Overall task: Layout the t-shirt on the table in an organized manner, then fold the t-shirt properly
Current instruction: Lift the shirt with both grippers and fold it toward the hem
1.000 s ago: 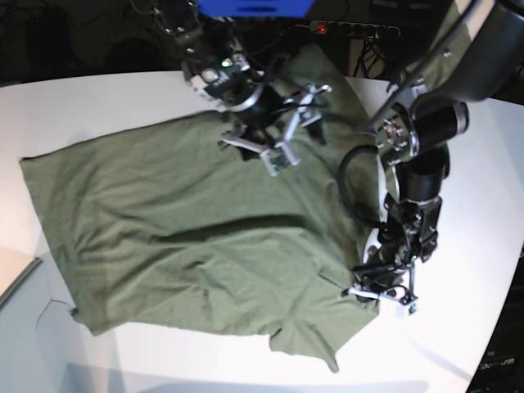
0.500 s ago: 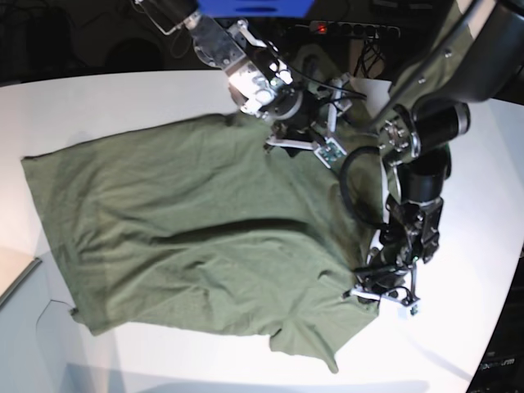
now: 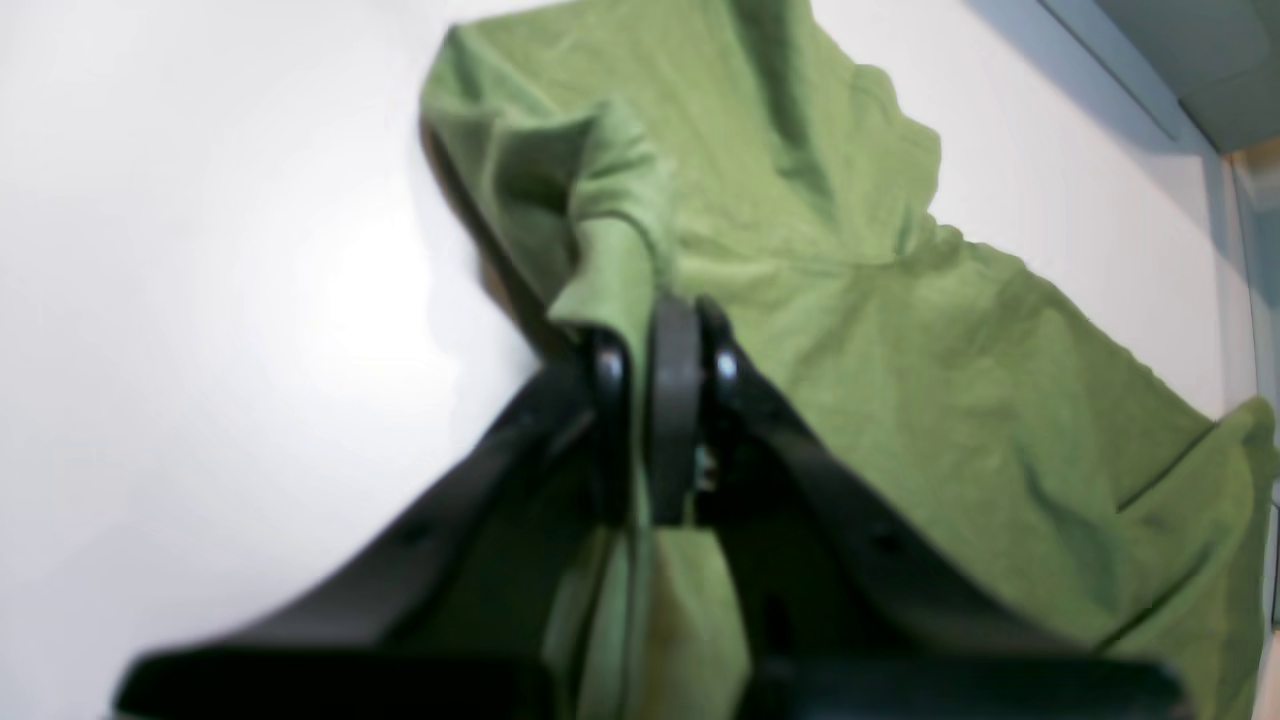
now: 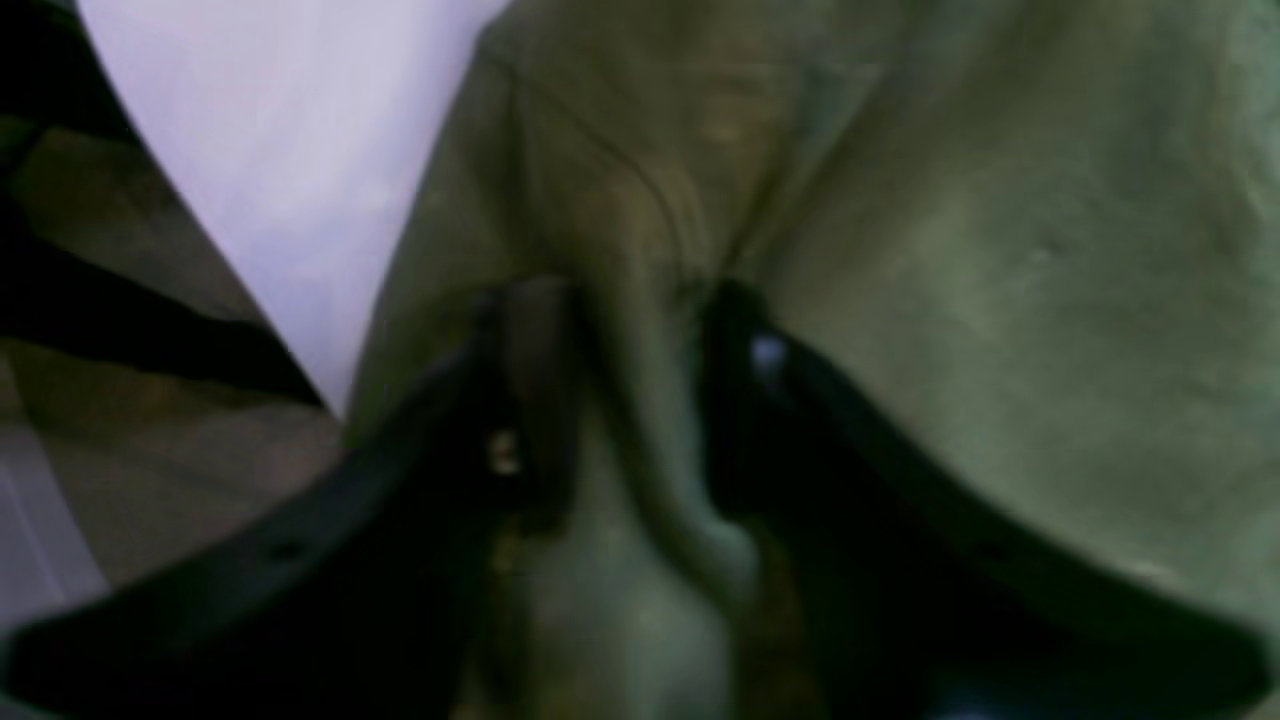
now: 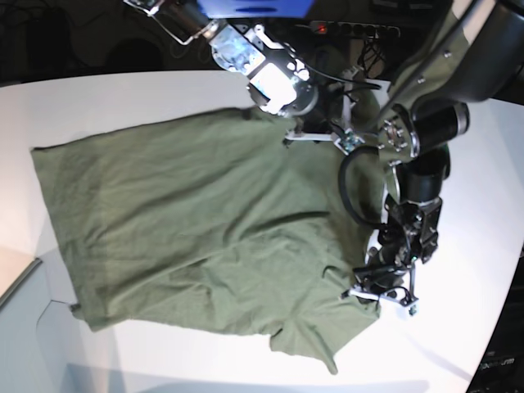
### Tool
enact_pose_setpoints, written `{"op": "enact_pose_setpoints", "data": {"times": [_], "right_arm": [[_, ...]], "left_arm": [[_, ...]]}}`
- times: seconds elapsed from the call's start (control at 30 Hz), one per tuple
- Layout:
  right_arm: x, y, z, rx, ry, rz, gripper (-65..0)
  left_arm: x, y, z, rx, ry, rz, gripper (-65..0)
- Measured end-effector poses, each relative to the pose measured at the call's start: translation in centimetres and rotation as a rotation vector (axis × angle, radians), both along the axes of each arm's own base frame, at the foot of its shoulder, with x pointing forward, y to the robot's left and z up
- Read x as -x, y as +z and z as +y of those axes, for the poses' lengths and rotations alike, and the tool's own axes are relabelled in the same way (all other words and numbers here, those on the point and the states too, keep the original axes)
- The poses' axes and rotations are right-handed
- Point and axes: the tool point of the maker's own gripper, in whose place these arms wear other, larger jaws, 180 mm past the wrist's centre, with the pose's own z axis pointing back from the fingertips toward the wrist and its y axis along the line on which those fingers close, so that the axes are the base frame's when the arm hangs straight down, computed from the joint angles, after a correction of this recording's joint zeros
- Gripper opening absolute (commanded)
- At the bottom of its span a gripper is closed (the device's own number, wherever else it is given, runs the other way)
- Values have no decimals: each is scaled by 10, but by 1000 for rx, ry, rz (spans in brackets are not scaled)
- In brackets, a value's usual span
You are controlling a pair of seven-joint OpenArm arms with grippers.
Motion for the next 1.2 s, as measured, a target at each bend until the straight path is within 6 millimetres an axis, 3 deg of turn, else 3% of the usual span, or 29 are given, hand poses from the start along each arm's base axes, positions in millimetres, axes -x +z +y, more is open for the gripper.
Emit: {"op": "enact_pose_setpoints", "data": {"times": [0.07, 0.2, 0.3, 0.47, 0.6, 0.7, 0.8, 0.93, 1.07, 1.2], "right_arm": [[-2, -2, 2, -4, -11, 10, -644], [-16, -4, -12, -29, -103, 47, -650], [-28, 3, -26, -6, -141, 34, -650], [-55, 51, -46, -90, -238, -83, -650], [-80, 98, -55, -178, -318, -182, -650], [-86, 123, -68, -216, -364, -233, -650], [-89, 150, -74, -257, -379, -295, -650], [-93, 171, -62, -308, -375, -328, -650], [-78, 177, -33, -322, -281, -326, -650], [-69, 197, 0, -337, -152, -384, -650]], "left_arm": [[0, 0, 1, -1, 1, 0, -650], [0, 0, 1, -1, 1, -1, -650], [-6, 16, 9, -23, 8, -39, -650], [-30, 73, 27, -68, 41, -182, -650], [-44, 112, 5, -52, 11, -243, -650], [-55, 159, -5, -56, -3, -336, -650], [-58, 203, -4, -77, 5, -427, -650], [-58, 240, 7, -106, 33, -514, -650], [-53, 262, 19, -138, 53, -561, -650], [-46, 297, 50, -207, 101, -633, -650]]}}
